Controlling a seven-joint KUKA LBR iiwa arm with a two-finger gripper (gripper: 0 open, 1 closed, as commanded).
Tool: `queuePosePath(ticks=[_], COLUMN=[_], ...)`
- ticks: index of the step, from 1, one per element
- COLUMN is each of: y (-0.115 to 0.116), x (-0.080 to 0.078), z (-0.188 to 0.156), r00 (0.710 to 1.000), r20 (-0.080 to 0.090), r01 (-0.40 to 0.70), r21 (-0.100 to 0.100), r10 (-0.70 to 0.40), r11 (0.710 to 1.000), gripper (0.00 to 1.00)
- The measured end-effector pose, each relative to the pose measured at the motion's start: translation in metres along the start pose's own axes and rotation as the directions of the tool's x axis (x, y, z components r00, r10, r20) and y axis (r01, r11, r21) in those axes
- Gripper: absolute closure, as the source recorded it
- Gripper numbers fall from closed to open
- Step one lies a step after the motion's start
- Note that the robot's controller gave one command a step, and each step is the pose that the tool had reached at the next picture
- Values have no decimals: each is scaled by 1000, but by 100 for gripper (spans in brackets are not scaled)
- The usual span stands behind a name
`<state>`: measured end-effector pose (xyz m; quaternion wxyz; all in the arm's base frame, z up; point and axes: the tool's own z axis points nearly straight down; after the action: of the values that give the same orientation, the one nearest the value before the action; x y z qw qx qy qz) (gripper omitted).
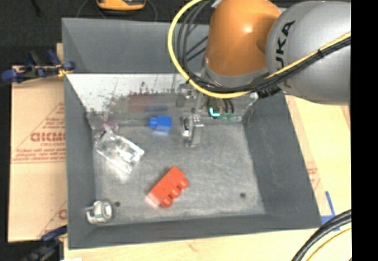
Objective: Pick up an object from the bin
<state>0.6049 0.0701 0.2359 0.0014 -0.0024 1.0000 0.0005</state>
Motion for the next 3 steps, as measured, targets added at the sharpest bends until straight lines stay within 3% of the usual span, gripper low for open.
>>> queuePosePath(ticks=[1,2,3], y=[30,13,14], x=[122,79,80], z=[114,161,159], r00=[931,924,925], r20=[-8,0,1], r01=[364,382,381], r21=[-1,0,-1], r10=[-364,-382,-381], r11=[932,924,925], gripper=[0,0,100])
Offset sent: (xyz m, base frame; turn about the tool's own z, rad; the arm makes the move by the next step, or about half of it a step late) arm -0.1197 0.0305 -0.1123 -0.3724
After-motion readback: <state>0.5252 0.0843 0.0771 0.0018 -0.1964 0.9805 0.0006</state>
